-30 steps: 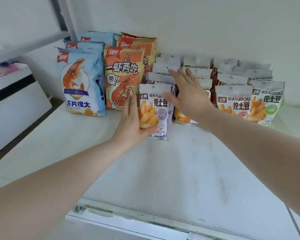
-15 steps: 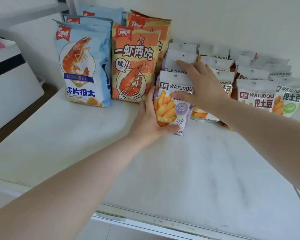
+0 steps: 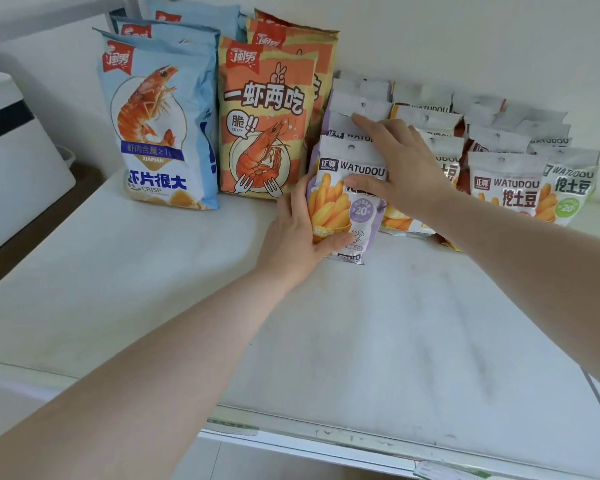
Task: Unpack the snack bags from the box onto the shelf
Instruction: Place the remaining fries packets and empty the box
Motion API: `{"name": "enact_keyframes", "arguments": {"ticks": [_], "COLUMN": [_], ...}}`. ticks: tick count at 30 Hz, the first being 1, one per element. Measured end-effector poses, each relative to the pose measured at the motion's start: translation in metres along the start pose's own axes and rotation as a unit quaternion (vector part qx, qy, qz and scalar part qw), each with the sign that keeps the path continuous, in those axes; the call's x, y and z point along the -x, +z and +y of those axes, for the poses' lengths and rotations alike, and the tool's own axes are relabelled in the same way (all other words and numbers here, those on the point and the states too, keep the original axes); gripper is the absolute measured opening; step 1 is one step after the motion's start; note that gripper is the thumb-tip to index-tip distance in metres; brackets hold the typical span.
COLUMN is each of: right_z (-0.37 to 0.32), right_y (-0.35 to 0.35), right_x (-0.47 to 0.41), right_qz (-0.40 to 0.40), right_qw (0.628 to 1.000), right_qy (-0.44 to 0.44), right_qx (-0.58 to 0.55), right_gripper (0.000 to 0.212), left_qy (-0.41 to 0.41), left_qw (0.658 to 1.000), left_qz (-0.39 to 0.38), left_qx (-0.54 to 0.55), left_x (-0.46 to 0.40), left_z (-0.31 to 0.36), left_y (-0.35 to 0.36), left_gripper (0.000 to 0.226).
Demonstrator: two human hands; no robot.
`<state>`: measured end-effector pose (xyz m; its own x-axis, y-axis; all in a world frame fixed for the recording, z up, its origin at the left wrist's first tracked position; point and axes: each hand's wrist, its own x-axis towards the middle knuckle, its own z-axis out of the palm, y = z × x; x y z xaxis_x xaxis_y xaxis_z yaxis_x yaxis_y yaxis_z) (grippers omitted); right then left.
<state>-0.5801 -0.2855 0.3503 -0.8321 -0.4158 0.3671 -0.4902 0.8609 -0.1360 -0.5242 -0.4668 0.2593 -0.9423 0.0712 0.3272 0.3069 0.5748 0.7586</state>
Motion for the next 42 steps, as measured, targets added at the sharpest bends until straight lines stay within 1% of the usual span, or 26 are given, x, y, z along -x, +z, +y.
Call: {"name": "enact_keyframes", "arguments": {"ticks": [6, 8, 10, 13, 15, 18, 20, 22, 26, 29, 32, 34, 36, 37, 39, 40, 41, 42], "right_z": [-0.003, -0.007, -0.012, -0.027, -0.038, -0.057, -0.067, -0.072, -0.062, -0.057, -0.059, -0.069, -0.093, -0.111, -0.152, -0.173, -0.194, -0.214], "right_y": [-0.004, -0.008, -0.013, -0.022, -0.023, -0.026, -0.027, -0.027, -0.014, -0.009, -0.011, -0.016, -0.022, -0.024, -0.024, -0.020, -0.016, -0.010], "right_x": [-0.001, -0.003, -0.007, -0.029, -0.058, -0.109, -0.138, -0.157, -0.171, -0.170, -0.172, -0.177, -0.185, -0.193, -0.213, -0.226, -0.238, -0.249], "right_qz": [-0.008, -0.011, -0.008, 0.004, 0.015, 0.015, 0.000, -0.021, -0.090, -0.106, -0.116, -0.100, -0.037, -0.006, 0.017, 0.012, 0.000, -0.016], "right_qw": [1.000, 1.000, 1.000, 0.999, 0.997, 0.991, 0.989, 0.987, 0.974, 0.973, 0.971, 0.978, 0.989, 0.990, 0.986, 0.983, 0.978, 0.973], "right_qy": [-0.011, -0.009, -0.015, -0.034, -0.057, -0.085, -0.076, -0.063, -0.042, -0.031, -0.024, -0.028, -0.069, -0.098, -0.152, -0.177, -0.199, -0.217], "right_qx": [0.014, 0.020, 0.019, 0.025, 0.055, 0.107, 0.123, 0.145, 0.203, 0.205, 0.205, 0.181, 0.128, 0.099, 0.059, 0.053, 0.056, 0.071], "right_gripper": [0.103, 0.095, 0.084, 0.072, 0.072, 0.070, 0.066, 0.066, 0.067, 0.068, 0.069, 0.066, 0.060, 0.059, 0.060, 0.062, 0.065, 0.068], "left_qy": [0.017, 0.025, 0.034, 0.071, 0.075, 0.082, 0.101, 0.109, 0.106, 0.109, 0.109, 0.128, 0.142, 0.135, 0.083, 0.046, 0.005, -0.038], "left_qw": [1.000, 0.999, 0.996, 0.979, 0.969, 0.967, 0.963, 0.958, 0.940, 0.937, 0.942, 0.944, 0.947, 0.943, 0.923, 0.913, 0.908, 0.907], "left_qz": [0.024, 0.040, 0.082, 0.189, 0.227, 0.213, 0.204, 0.193, 0.166, 0.149, 0.146, 0.162, 0.212, 0.260, 0.366, 0.400, 0.418, 0.418], "left_qx": [-0.006, -0.002, 0.005, -0.026, -0.057, -0.109, -0.145, -0.180, -0.280, -0.295, -0.283, -0.257, -0.193, -0.155, -0.086, -0.058, -0.039, -0.030], "left_x": [0.002, 0.004, 0.002, -0.014, -0.028, -0.050, -0.061, -0.070, -0.079, -0.084, -0.079, -0.068, -0.053, -0.046, -0.035, -0.033, -0.031, -0.031], "left_z": [0.003, 0.004, 0.005, 0.001, -0.007, -0.024, -0.034, -0.041, -0.053, -0.056, -0.051, -0.039, -0.026, -0.022, -0.025, -0.031, -0.040, -0.052], "left_y": [-0.001, -0.004, -0.015, -0.040, -0.053, -0.063, -0.064, -0.063, -0.056, -0.055, -0.060, -0.070, -0.091, -0.105, -0.133, -0.146, -0.157, -0.165], "left_gripper": [0.112, 0.109, 0.094, 0.064, 0.057, 0.065, 0.069, 0.075, 0.090, 0.092, 0.092, 0.086, 0.076, 0.070, 0.063, 0.063, 0.067, 0.075]}}
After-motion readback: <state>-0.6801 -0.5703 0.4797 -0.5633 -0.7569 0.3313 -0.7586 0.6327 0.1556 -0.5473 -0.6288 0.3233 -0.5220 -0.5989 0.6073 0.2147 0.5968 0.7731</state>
